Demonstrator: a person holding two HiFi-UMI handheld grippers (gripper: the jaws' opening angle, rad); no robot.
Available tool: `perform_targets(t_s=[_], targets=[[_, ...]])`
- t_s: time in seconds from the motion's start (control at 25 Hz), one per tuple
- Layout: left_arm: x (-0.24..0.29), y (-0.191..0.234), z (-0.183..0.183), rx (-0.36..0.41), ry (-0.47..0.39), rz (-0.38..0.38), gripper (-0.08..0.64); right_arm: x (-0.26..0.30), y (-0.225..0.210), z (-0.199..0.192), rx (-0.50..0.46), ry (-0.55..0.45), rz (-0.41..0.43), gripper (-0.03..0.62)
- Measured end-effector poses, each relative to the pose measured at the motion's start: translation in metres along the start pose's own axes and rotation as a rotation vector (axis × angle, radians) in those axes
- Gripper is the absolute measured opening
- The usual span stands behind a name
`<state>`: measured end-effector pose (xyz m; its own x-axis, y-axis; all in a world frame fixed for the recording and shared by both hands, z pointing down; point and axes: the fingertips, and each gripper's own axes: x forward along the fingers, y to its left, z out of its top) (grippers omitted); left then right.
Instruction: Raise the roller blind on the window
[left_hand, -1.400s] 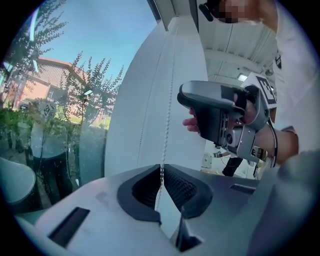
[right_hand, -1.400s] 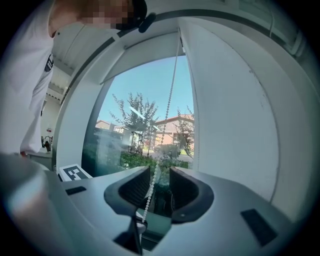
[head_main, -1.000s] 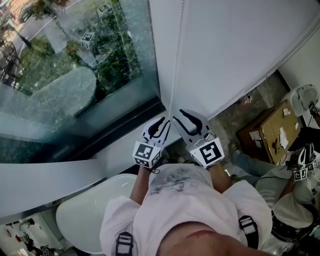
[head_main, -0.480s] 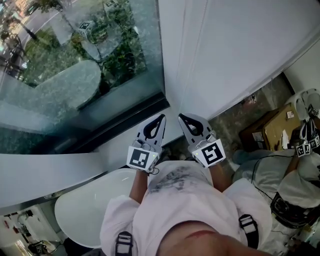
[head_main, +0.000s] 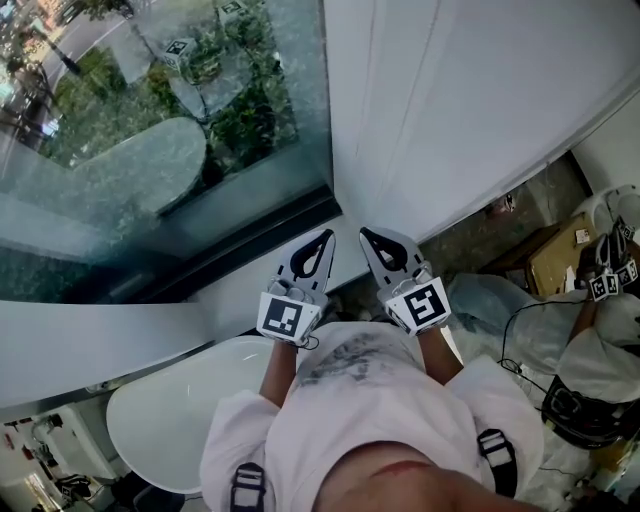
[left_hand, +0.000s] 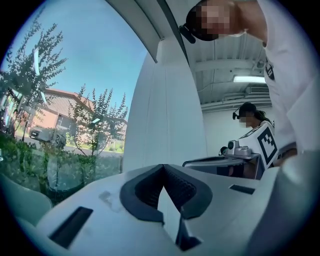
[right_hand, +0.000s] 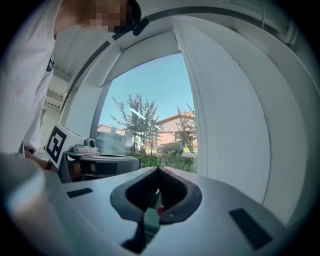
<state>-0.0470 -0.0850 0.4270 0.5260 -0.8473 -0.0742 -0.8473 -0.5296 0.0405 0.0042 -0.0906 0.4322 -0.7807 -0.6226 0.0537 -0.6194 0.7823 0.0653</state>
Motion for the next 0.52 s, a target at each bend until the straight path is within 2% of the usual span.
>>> perform_targets(t_s=[0.32, 0.52], targets=[[-0.014, -0.022, 0.009, -0.003, 0.013, -0.009, 0.006, -0.021, 0.014, 0.013, -0.007, -0.005, -0.003, 0.060], [-0.008, -0.007, 0.007, -0.007, 0.027, -0.006, 0.006, -0.006, 0.010, 0.016, -0.014, -0.004, -0.001, 0.060]])
